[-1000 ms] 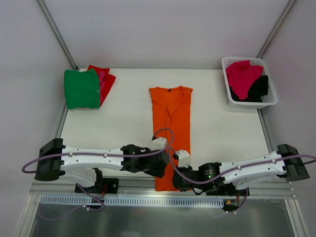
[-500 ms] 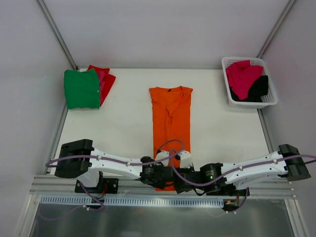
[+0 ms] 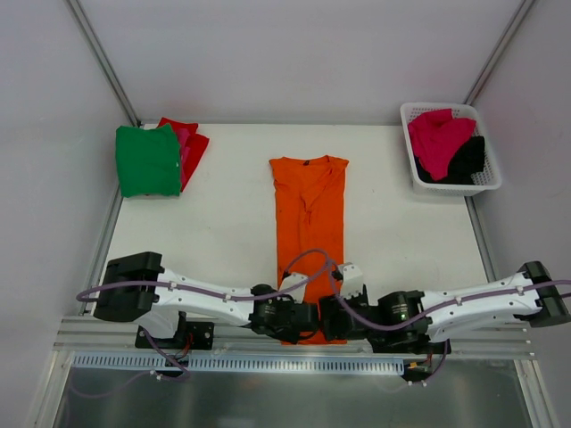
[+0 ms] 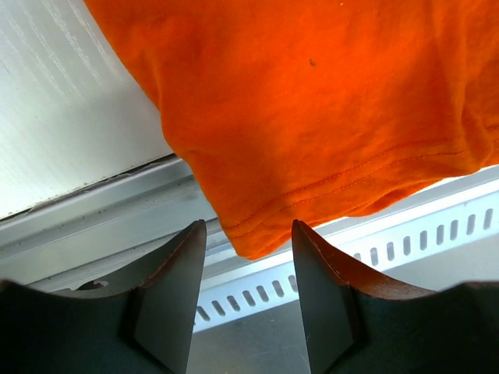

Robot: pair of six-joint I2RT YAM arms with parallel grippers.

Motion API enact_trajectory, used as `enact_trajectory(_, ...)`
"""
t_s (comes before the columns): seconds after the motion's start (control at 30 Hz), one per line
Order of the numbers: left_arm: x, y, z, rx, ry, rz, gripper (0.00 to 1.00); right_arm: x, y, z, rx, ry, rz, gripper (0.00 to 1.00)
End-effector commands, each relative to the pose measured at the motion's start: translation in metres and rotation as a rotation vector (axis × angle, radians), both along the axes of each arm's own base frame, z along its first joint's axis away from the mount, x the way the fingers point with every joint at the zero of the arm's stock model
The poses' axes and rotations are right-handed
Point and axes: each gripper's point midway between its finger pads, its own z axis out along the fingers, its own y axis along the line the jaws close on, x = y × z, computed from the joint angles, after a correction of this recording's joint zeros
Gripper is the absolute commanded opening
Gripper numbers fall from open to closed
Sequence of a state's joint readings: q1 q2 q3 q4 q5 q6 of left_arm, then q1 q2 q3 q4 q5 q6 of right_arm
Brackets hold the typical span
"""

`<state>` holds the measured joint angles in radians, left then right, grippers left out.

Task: Fold and stack the t-shirts
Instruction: Fold the tshirt

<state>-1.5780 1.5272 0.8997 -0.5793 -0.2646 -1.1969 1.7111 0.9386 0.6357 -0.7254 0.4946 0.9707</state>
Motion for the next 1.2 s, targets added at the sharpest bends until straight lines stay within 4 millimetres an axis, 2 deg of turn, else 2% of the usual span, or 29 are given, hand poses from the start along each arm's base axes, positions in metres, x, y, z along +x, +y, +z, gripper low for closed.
enact_trajectory(0.0,-0.006,0.001,0.005,-0.014,0.004,0.006,0.48,0.039,-0.018,0.025,0.073,-0.160,-0.129,0.73)
enact_trajectory(0.07,-0.008,0.001,0.005,-0.015,0.003,0.009,0.48,0.056,-0.028,0.032,0.101,-0.203,-0.183,0.56)
enact_trajectory(0.1,-0.007,0.001,0.005,-0.014,-0.001,0.013,0.48,0.062,-0.032,0.043,0.153,-0.217,-0.199,0.46)
enact_trajectory(0.13,-0.008,0.002,0.004,-0.013,0.000,0.013,0.48,0.069,-0.035,0.049,0.172,-0.235,-0.215,0.20)
enact_trajectory(0.17,-0.007,0.003,0.004,-0.012,-0.004,0.017,0.48,0.079,-0.043,0.058,0.208,-0.261,-0.257,0.07)
enact_trajectory(0.2,-0.006,0.003,0.004,-0.013,-0.010,0.017,0.48,0.084,-0.046,0.062,0.218,-0.271,-0.267,0.00)
enact_trajectory(0.37,-0.004,-0.001,0.006,-0.016,-0.022,0.015,0.48,0.107,-0.058,0.083,0.172,-0.312,-0.285,0.01)
enact_trajectory(0.4,-0.004,-0.002,0.006,-0.017,-0.023,0.015,0.48,0.106,-0.053,0.083,0.171,-0.284,-0.261,0.00)
enact_trajectory(0.47,0.000,0.000,0.009,-0.016,-0.042,0.017,0.47,0.121,-0.049,0.088,0.155,-0.291,-0.265,0.01)
enact_trajectory(0.5,0.004,0.001,0.012,-0.015,-0.063,0.022,0.48,0.124,-0.039,0.094,0.188,-0.271,-0.245,0.00)
enact_trajectory(0.57,0.023,0.006,0.030,-0.015,-0.159,0.045,0.51,0.146,-0.043,0.091,0.147,-0.259,-0.273,0.01)
enact_trajectory(0.6,0.032,0.008,0.039,-0.014,-0.191,0.040,0.52,0.147,-0.028,0.096,0.205,-0.211,-0.229,0.01)
enact_trajectory(0.63,0.048,0.010,0.047,-0.022,-0.218,0.068,0.54,0.153,-0.025,0.094,0.215,-0.182,-0.221,0.01)
enact_trajectory(0.67,0.063,0.009,0.063,-0.059,-0.255,0.087,0.57,0.173,-0.032,0.084,0.182,-0.144,-0.255,0.00)
enact_trajectory(0.7,0.076,0.011,0.070,-0.057,-0.273,0.078,0.57,0.176,-0.023,0.085,0.223,-0.096,-0.222,0.01)
enact_trajectory(0.73,0.098,0.017,0.080,-0.068,-0.280,0.132,0.57,0.192,-0.027,0.093,0.237,-0.090,-0.245,0.00)
enact_trajectory(0.77,0.111,0.014,0.092,-0.077,-0.304,0.099,0.58,0.199,-0.023,0.083,0.216,-0.039,-0.228,0.00)
enact_trajectory(0.8,0.123,0.015,0.101,-0.081,-0.326,0.105,0.59,0.208,-0.023,0.083,0.200,-0.040,-0.207,0.00)
enact_trajectory(0.83,0.136,0.017,0.108,-0.084,-0.345,0.116,0.59,0.225,-0.024,0.097,0.216,-0.060,-0.220,0.00)
enact_trajectory(0.87,0.164,0.024,0.120,-0.089,-0.365,0.179,0.60,0.234,-0.023,0.099,0.215,-0.054,-0.213,0.00)
enact_trajectory(0.9,0.177,0.023,0.126,-0.105,-0.366,0.165,0.60,0.244,-0.018,0.087,0.199,0.000,-0.189,0.01)
enact_trajectory(0.93,0.190,0.025,0.130,-0.122,-0.363,0.178,0.60,0.256,-0.020,0.088,0.203,0.009,-0.199,0.00)
enact_trajectory(0.97,0.213,0.037,0.132,-0.121,-0.365,0.219,0.60,0.270,-0.014,0.101,0.234,0.003,-0.178,0.01)
enact_trajectory(1.0,0.222,0.031,0.136,-0.178,-0.345,0.218,0.59,0.281,-0.011,0.087,0.220,0.050,-0.170,0.00)
enact_trajectory(1.03,0.230,0.033,0.135,-0.188,-0.339,0.230,0.59,0.299,-0.009,0.100,0.240,0.027,-0.170,0.00)
enact_trajectory(1.07,0.238,0.035,0.135,-0.193,-0.341,0.232,0.59,0.309,-0.007,0.100,0.244,0.032,-0.167,0.01)
enact_trajectory(1.1,0.250,0.043,0.133,-0.193,-0.342,0.266,0.59,0.316,-0.003,0.100,0.252,0.046,-0.157,0.01)
enact_trajectory(1.13,0.256,0.040,0.133,-0.217,-0.333,0.266,0.59,0.328,0.000,0.087,0.239,0.083,-0.159,0.00)
enact_trajectory(1.17,0.261,0.040,0.127,-0.218,-0.318,0.272,0.59,0.336,0.004,0.087,0.243,0.090,-0.150,0.00)
